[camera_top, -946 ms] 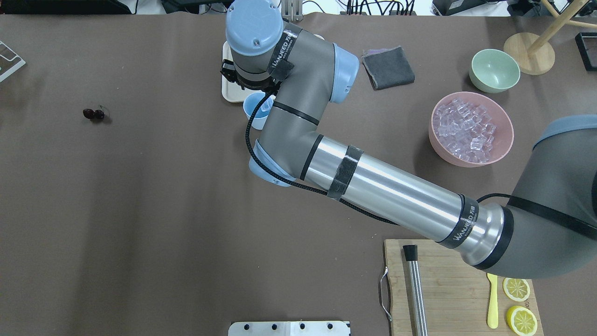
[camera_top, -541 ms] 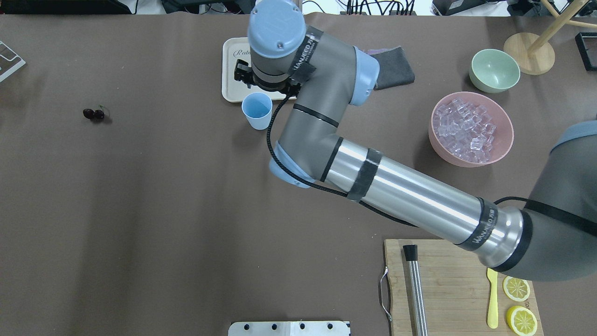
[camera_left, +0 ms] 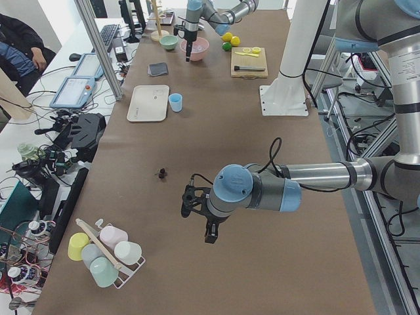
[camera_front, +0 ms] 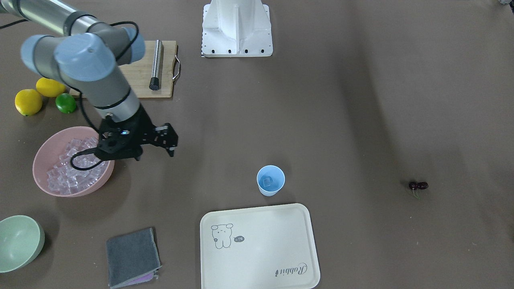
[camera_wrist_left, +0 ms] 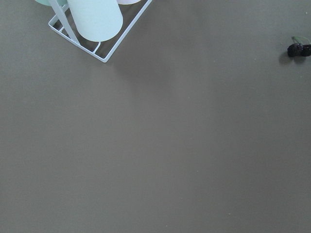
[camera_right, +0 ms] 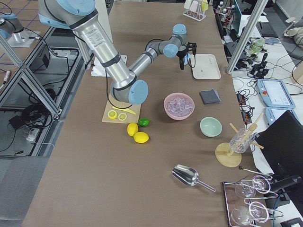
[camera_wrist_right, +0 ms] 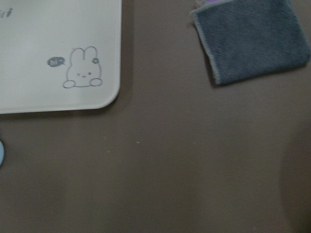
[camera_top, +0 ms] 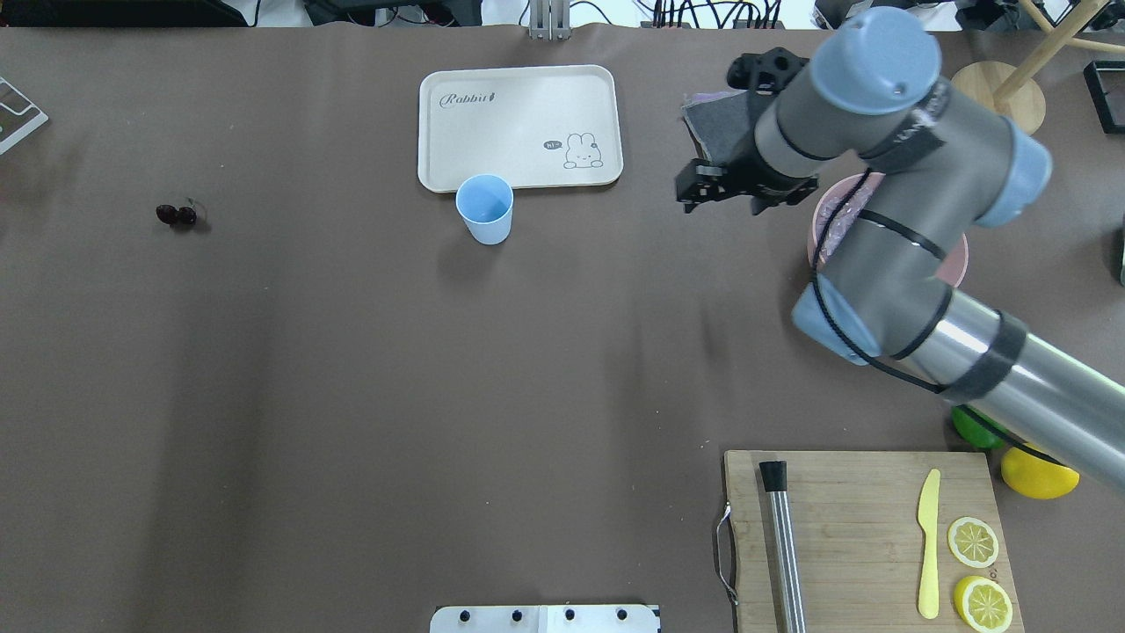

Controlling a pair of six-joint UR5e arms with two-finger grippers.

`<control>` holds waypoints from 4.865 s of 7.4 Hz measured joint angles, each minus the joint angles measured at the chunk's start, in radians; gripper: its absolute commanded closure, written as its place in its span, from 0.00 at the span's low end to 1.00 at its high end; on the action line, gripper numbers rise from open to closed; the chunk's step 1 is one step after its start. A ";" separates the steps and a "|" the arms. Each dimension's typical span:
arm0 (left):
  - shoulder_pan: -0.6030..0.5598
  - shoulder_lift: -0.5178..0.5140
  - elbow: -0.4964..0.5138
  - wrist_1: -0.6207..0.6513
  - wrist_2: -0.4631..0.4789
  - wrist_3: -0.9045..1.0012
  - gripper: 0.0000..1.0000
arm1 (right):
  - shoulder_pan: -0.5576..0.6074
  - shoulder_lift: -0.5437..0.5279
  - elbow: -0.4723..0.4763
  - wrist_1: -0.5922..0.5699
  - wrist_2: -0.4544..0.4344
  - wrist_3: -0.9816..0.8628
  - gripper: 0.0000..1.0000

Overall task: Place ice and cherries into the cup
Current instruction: 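Return the right gripper to the pink bowl and grasp another ice cube, then carry the second ice cube with the right gripper over the cup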

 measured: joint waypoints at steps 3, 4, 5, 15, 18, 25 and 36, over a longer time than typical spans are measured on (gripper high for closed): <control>-0.001 0.013 -0.019 -0.001 -0.002 0.001 0.02 | 0.061 -0.283 0.045 0.138 0.029 -0.268 0.11; -0.002 0.016 -0.023 -0.001 -0.003 0.001 0.02 | 0.062 -0.328 0.035 0.181 0.029 -0.308 0.15; -0.002 0.017 -0.024 -0.001 -0.003 0.001 0.02 | 0.060 -0.345 0.019 0.200 0.028 -0.337 0.26; -0.005 0.018 -0.025 -0.001 -0.003 0.001 0.02 | 0.084 -0.109 0.025 0.045 0.118 -0.226 0.87; -0.005 0.018 -0.025 -0.001 -0.003 0.001 0.02 | -0.070 0.332 -0.156 -0.155 -0.029 0.146 0.87; -0.005 0.017 -0.021 0.000 -0.002 0.001 0.02 | -0.261 0.588 -0.479 0.011 -0.350 0.612 0.86; -0.006 0.016 -0.022 0.001 -0.003 0.001 0.02 | -0.285 0.613 -0.538 0.030 -0.445 0.700 0.18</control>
